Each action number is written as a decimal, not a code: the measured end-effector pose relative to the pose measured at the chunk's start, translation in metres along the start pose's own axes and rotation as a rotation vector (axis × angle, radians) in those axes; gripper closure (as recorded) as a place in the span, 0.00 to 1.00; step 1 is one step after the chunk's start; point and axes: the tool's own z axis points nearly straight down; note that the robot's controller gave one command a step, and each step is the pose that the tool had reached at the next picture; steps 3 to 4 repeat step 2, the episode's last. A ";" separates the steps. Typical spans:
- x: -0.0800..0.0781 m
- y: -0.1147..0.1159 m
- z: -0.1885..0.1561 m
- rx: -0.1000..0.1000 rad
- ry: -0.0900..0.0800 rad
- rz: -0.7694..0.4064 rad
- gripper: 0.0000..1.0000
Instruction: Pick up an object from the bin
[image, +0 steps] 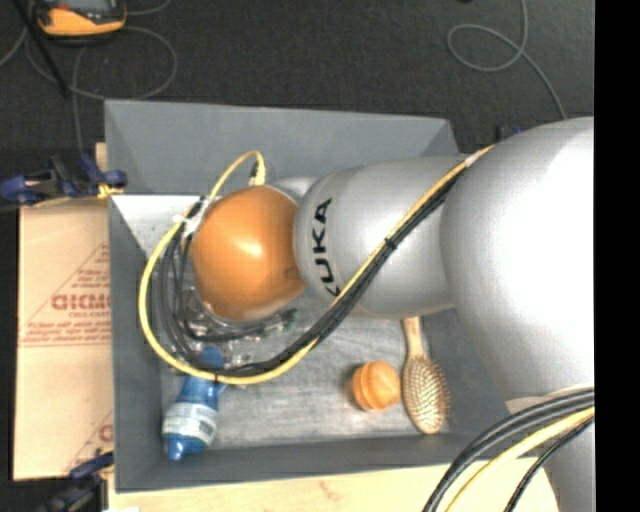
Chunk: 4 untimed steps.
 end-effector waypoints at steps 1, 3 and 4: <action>0.000 0.000 0.000 0.000 0.000 0.002 1.00; -0.008 -0.001 -0.108 -0.016 0.008 -0.001 1.00; -0.008 -0.001 -0.108 -0.016 0.008 -0.001 1.00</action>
Offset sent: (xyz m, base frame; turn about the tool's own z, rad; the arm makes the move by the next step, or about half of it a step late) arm 0.0003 0.0067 0.1072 -0.0058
